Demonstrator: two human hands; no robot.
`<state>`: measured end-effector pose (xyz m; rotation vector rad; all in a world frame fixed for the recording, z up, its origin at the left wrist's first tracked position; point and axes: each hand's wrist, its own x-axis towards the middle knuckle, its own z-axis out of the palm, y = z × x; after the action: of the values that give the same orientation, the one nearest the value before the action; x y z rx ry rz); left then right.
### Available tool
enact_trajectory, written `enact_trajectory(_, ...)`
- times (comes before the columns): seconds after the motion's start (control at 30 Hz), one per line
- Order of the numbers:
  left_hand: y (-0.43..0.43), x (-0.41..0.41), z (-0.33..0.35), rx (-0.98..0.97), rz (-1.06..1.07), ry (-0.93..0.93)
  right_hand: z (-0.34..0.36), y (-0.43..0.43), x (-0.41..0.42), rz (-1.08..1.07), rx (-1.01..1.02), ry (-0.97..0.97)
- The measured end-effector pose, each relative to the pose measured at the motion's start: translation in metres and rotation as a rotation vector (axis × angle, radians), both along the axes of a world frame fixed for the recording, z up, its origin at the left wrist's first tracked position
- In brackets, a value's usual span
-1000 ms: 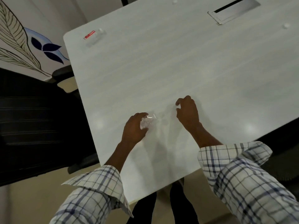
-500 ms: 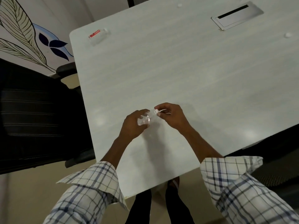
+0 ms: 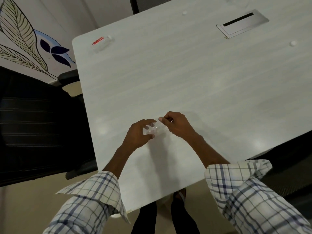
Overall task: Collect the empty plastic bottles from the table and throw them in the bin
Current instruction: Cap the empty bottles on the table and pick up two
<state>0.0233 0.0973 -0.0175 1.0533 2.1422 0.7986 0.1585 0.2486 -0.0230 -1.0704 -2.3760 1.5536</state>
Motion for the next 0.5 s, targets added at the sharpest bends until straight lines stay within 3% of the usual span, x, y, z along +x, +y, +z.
enact_trajectory(0.17,0.014,-0.004,0.015,0.045,-0.058,-0.054,0.006,0.003,0.01,0.111,0.338,0.043)
enact_trajectory(0.27,0.022,-0.002,0.02,0.037,-0.063,-0.001,0.009,0.002,0.006,0.16,0.47,-0.066)
enact_trajectory(0.33,0.027,0.002,0.02,0.038,-0.048,0.07,0.01,0.004,0.002,0.116,0.369,-0.155)
enact_trajectory(0.43,0.036,0.011,0.023,0.052,-0.074,0.185,0.008,0.013,-0.001,-0.028,-0.009,-0.225)
enact_trajectory(0.5,0.04,0.012,0.025,0.07,-0.09,0.171,0.011,0.017,0.0,-0.079,-0.047,-0.222)
